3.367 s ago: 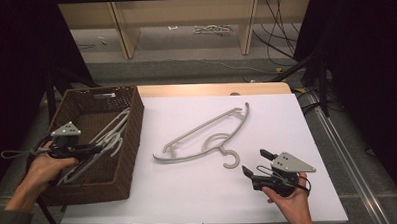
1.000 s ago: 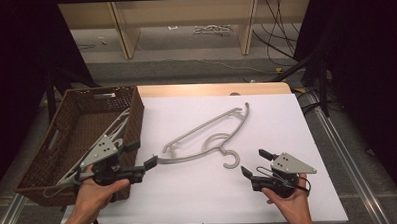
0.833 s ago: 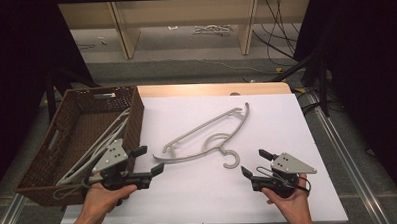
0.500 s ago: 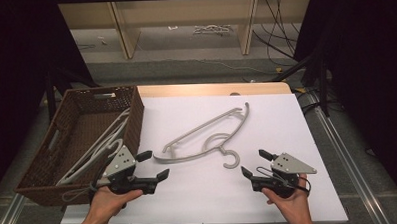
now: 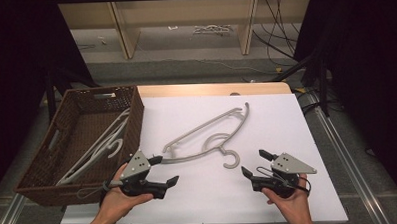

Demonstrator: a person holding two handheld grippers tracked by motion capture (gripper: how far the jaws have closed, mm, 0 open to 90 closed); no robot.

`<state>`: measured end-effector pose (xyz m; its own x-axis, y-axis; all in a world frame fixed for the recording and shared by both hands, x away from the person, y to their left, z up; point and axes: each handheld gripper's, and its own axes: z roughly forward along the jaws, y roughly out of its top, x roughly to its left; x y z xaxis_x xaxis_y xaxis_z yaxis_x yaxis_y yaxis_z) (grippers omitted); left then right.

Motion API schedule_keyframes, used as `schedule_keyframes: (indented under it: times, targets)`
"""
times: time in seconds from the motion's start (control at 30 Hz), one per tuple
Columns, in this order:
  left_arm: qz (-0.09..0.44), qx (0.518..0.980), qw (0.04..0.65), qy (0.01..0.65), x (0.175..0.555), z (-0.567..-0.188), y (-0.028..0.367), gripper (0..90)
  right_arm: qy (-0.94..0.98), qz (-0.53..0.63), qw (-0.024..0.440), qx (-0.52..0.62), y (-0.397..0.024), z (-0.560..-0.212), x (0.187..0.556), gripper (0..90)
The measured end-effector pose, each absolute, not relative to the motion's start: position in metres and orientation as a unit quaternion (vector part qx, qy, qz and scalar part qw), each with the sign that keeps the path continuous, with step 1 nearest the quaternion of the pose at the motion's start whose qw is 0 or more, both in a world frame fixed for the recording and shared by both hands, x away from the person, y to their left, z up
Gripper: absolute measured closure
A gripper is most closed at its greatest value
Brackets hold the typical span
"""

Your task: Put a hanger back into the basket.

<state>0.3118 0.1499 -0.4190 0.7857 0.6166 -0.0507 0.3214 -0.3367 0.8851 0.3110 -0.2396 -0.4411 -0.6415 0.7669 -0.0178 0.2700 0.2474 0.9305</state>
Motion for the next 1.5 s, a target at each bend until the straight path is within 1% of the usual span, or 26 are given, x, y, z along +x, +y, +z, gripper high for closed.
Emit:
schedule_keyframes:
  times: [0.07,0.1,0.17,0.2,0.33,0.4,0.5,0.57,0.6,0.7,0.73,0.8,0.93,1.0,1.1,1.13,1.17,1.33,1.4,1.5]
  targets:
    - [0.152,0.807,0.494,0.285,0.313,-0.419,0.147,18.2,0.751,0.507,0.245,0.345,-0.240,-0.441,0.311,19.9]
    - [0.154,0.808,0.494,0.283,0.315,-0.419,0.145,18.6,0.748,0.509,0.255,0.341,-0.241,-0.442,0.312,19.9]
    - [0.149,0.808,0.495,0.281,0.318,-0.419,0.141,18.6,0.749,0.508,0.245,0.347,-0.242,-0.441,0.310,19.9]
    - [0.148,0.810,0.494,0.280,0.319,-0.420,0.139,18.6,0.749,0.506,0.256,0.343,-0.243,-0.441,0.310,19.9]
    - [0.134,0.814,0.493,0.277,0.325,-0.421,0.130,18.4,0.747,0.507,0.250,0.349,-0.245,-0.441,0.307,19.9]
    - [0.134,0.818,0.489,0.272,0.328,-0.422,0.125,18.4,0.742,0.510,0.260,0.348,-0.245,-0.441,0.307,19.9]
    - [0.131,0.821,0.488,0.267,0.334,-0.424,0.118,18.0,0.746,0.505,0.254,0.351,-0.246,-0.441,0.306,19.9]
    - [0.123,0.826,0.480,0.270,0.338,-0.424,0.113,18.0,0.744,0.508,0.262,0.346,-0.246,-0.440,0.307,19.9]
    - [0.121,0.828,0.477,0.268,0.341,-0.423,0.109,18.0,0.745,0.509,0.253,0.350,-0.246,-0.440,0.306,19.9]
    - [0.127,0.830,0.477,0.258,0.348,-0.421,0.099,19.8,0.747,0.506,0.252,0.350,-0.246,-0.440,0.307,19.9]
    - [0.122,0.832,0.476,0.257,0.350,-0.420,0.096,20.6,0.748,0.504,0.259,0.345,-0.247,-0.440,0.307,19.9]
    - [0.130,0.835,0.473,0.250,0.354,-0.418,0.088,21.2,0.749,0.503,0.250,0.351,-0.246,-0.440,0.307,19.9]
    - [0.138,0.843,0.463,0.237,0.367,-0.417,0.075,22.7,0.750,0.502,0.258,0.346,-0.247,-0.439,0.308,19.9]
    - [0.149,0.849,0.452,0.231,0.373,-0.417,0.068,23.5,0.746,0.509,0.252,0.348,-0.244,-0.440,0.308,19.9]
    - [0.147,0.854,0.445,0.225,0.380,-0.420,0.058,25.0,0.745,0.511,0.258,0.342,-0.244,-0.440,0.309,19.9]
    - [0.145,0.851,0.451,0.227,0.381,-0.421,0.053,25.0,0.745,0.512,0.249,0.346,-0.243,-0.441,0.309,19.9]
    - [0.146,0.858,0.442,0.218,0.384,-0.421,0.051,25.3,0.752,0.503,0.245,0.348,-0.245,-0.439,0.307,19.9]
    - [0.141,0.867,0.429,0.210,0.395,-0.427,0.038,25.7,0.744,0.512,0.252,0.347,-0.245,-0.440,0.309,19.9]
    - [0.150,0.875,0.413,0.201,0.401,-0.430,0.035,26.3,0.740,0.520,0.249,0.346,-0.244,-0.441,0.310,19.9]
    - [0.147,0.885,0.395,0.197,0.409,-0.436,0.029,26.9,0.744,0.512,0.252,0.347,-0.245,-0.440,0.309,19.9]
